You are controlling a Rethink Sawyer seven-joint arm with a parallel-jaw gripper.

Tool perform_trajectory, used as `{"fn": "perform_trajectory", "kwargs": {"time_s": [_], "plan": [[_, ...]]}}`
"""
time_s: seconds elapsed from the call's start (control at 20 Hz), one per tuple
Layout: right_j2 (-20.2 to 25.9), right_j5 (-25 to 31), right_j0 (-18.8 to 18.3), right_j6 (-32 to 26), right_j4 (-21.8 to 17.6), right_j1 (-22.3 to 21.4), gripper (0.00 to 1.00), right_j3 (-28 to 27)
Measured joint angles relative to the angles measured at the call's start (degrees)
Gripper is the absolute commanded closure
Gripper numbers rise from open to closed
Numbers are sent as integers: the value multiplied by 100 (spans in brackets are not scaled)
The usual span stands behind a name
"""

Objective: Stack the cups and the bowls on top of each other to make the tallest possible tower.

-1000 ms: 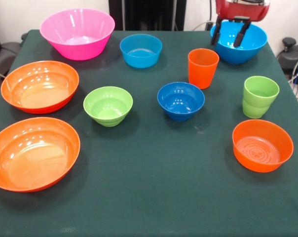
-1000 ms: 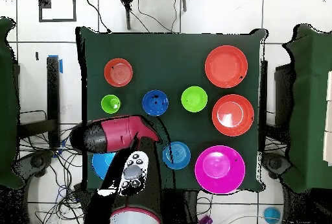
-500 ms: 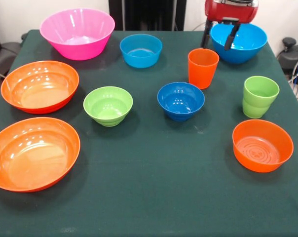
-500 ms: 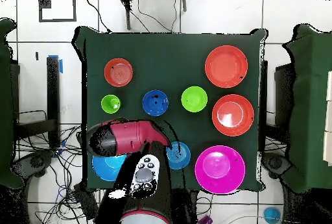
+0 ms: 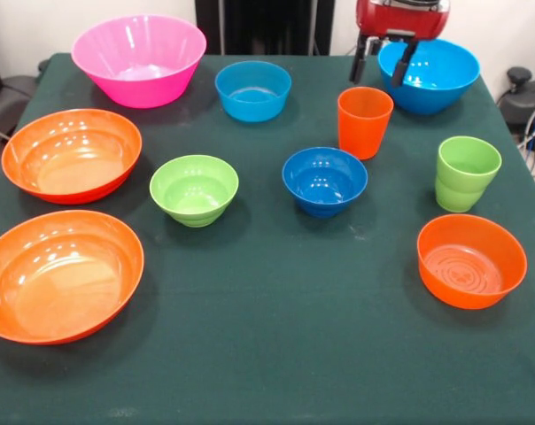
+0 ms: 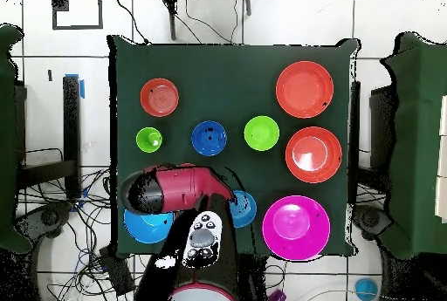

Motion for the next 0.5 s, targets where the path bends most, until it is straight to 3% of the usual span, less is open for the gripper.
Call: {"fn": "perform_trajectory", "kwargs": {"time_s": [0.5], "plan": [[7, -1, -55, 0, 1, -243, 0, 237]]}}
